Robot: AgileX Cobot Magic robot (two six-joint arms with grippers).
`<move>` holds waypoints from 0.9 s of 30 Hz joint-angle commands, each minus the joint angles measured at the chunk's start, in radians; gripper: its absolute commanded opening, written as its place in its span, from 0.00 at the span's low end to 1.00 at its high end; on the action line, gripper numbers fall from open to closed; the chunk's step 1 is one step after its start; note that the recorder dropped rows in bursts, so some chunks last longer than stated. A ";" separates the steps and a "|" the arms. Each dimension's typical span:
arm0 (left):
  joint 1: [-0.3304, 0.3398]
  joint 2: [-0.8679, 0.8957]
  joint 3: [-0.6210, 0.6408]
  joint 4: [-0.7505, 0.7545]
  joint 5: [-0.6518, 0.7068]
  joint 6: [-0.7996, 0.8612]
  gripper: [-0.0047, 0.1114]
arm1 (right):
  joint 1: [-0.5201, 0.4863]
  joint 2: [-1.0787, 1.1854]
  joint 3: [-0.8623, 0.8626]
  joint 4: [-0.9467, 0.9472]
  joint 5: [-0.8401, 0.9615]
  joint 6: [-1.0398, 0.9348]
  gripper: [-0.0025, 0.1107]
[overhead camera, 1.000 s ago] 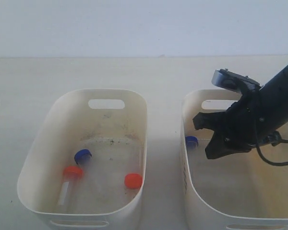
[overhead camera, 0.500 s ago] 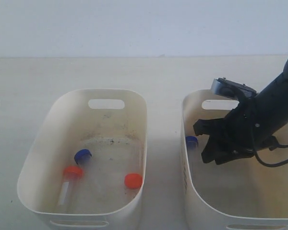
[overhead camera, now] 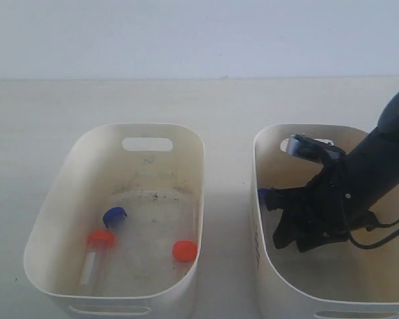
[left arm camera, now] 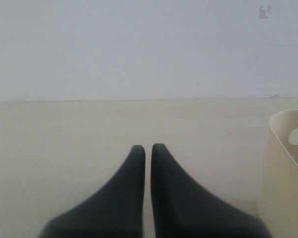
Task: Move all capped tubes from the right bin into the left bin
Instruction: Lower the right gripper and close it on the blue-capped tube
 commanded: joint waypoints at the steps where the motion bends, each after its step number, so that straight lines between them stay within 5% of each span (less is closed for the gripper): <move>1: -0.007 0.004 -0.002 -0.003 -0.007 -0.004 0.08 | -0.009 0.009 0.007 0.025 -0.013 -0.051 0.40; 7: -0.007 0.004 -0.002 -0.003 -0.007 -0.004 0.08 | -0.009 0.009 0.007 0.046 -0.025 -0.096 0.67; 20: -0.007 0.004 -0.002 -0.003 -0.007 -0.004 0.08 | 0.003 0.064 0.007 0.080 -0.045 -0.102 0.66; 27: -0.007 0.004 -0.002 -0.003 -0.007 -0.004 0.08 | 0.093 0.095 0.007 0.080 -0.131 -0.091 0.66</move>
